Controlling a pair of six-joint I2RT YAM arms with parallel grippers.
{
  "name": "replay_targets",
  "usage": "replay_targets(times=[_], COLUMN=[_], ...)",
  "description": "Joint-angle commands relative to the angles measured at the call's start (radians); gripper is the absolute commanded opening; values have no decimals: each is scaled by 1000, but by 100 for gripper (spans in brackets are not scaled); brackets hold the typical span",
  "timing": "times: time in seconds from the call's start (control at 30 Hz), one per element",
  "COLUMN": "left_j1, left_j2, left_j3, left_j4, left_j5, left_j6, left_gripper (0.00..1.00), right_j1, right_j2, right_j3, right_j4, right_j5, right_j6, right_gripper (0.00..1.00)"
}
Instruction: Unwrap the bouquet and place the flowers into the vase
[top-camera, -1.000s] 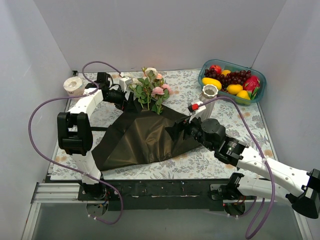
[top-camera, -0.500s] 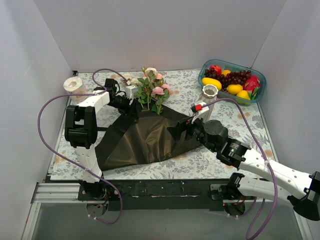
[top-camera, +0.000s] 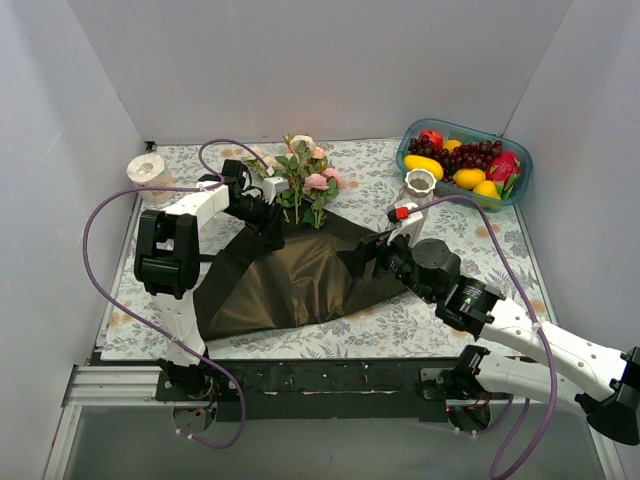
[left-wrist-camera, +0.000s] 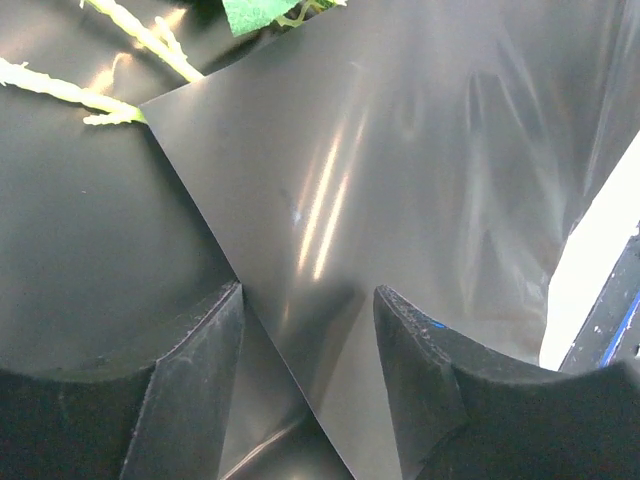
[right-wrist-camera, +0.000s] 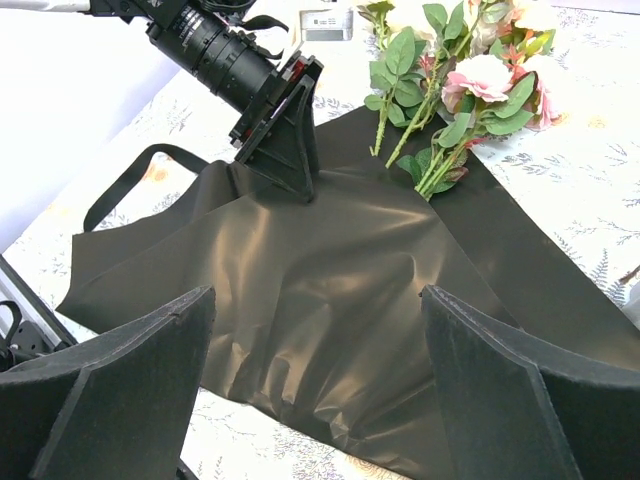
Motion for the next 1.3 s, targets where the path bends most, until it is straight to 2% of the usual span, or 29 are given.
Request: replay_targets(times=[0.0, 0.03, 0.1, 0.13, 0.27, 0.33, 0.7, 0.83, 1.03, 1.27], left_j1=[-3, -6, -13, -15, -15, -20, -59, -110, -272, -423], left_j2=[10, 13, 23, 26, 3, -23, -209, -318, -474, -606], left_j3=[15, 17, 38, 46, 70, 86, 267, 273, 250, 139], left_j4=[-6, -15, -34, -52, -63, -78, -282, -379, -552, -597], left_j5=[19, 17, 17, 22, 43, 52, 157, 184, 177, 206], left_j6=[15, 21, 24, 26, 14, 12, 21, 88, 246, 196], left_gripper=[50, 38, 27, 16, 2, 0, 1, 8, 18, 24], right_j1=[-5, -5, -5, -5, -5, -5, -7, -5, -5, -7], right_j2=[-30, -33, -41, -42, -48, -49, -70, -84, -117, -148], right_j3=[1, -1, -5, -7, -7, -5, 9, 28, 88, 121], right_j4=[9, 9, 12, 11, 15, 18, 9, -5, -46, -93], right_j5=[9, 9, 11, 11, 2, -3, -11, 3, 42, 68], right_j6=[2, 2, 5, 7, 10, 13, 2, -25, -93, -116], right_gripper=[90, 90, 90, 90, 90, 90, 90, 91, 92, 92])
